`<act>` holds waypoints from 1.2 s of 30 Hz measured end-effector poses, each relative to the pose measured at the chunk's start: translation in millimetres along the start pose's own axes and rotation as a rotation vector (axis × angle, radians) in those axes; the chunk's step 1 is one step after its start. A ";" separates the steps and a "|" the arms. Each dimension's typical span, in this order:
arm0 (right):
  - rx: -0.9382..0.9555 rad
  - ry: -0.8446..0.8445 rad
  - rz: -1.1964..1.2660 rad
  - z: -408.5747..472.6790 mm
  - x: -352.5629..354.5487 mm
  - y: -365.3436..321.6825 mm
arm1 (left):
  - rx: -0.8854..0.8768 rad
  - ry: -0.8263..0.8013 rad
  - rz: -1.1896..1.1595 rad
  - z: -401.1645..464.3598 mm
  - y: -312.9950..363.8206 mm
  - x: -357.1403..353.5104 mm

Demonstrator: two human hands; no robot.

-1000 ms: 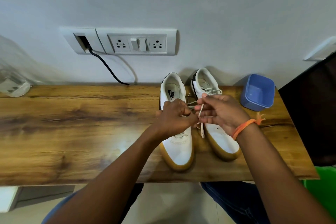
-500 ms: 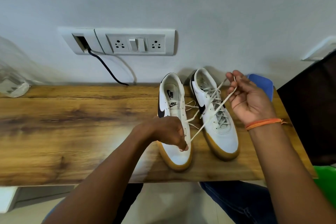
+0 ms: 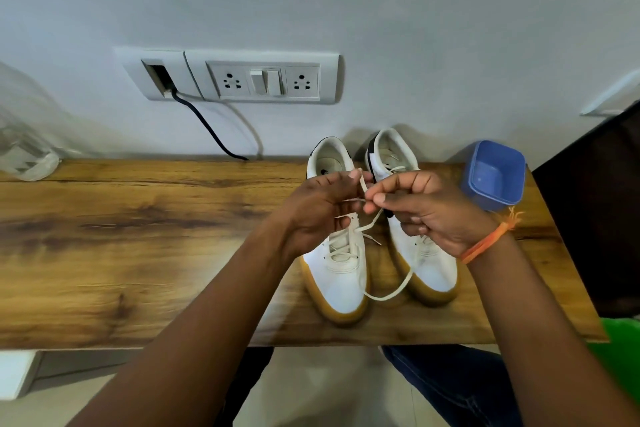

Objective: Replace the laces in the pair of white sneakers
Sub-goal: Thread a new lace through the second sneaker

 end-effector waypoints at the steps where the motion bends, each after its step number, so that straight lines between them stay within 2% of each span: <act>1: 0.009 0.013 -0.056 0.6 0.7 0.2 | 0.001 0.018 -0.045 0.0 1.0 1.7; 5: 0.036 0.100 -0.276 3.3 8.6 2.0 | -0.012 0.096 -0.214 -0.3 8.0 14.1; 8: 0.023 0.175 -0.418 5.6 20.9 5.9 | -0.049 0.167 -0.230 1.0 13.0 27.7; 12: 0.054 0.310 -0.638 12.3 36.8 14.3 | -0.079 0.320 -0.083 1.2 15.2 49.7; 15: 0.022 0.325 -0.700 14.4 39.6 19.3 | -0.151 0.394 0.135 -2.2 19.8 61.9; 18: -0.004 0.328 -0.750 15.1 39.2 23.6 | -0.167 0.376 0.317 -2.9 20.3 64.6; 20: 0.088 0.360 -0.826 14.3 34.6 17.7 | -0.119 0.318 0.337 -2.9 15.4 55.9; 23: 0.250 0.360 -0.703 9.8 17.9 2.1 | -0.110 0.247 0.431 -1.9 10.1 35.7; 26: 0.258 0.207 -0.401 10.2 -7.1 -1.6 | -0.114 0.228 0.452 0.6 6.0 24.6; 28: 0.262 0.160 -0.408 12.2 -19.6 2.8 | -0.122 0.241 0.488 1.8 4.8 23.9; 34: 0.252 0.184 -0.314 17.0 -27.3 12.4 | -0.165 0.277 0.720 1.4 9.4 25.6; 36: 0.258 0.200 -0.390 17.1 -30.2 12.8 | -0.214 0.312 0.873 -1.0 11.6 24.5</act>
Point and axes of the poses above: each hand's wrist, its own z-axis towards the middle knuckle, its own x-axis out of the back of the hand, y = z × x, the point moved 6 cm from there along z, towards the middle knuckle
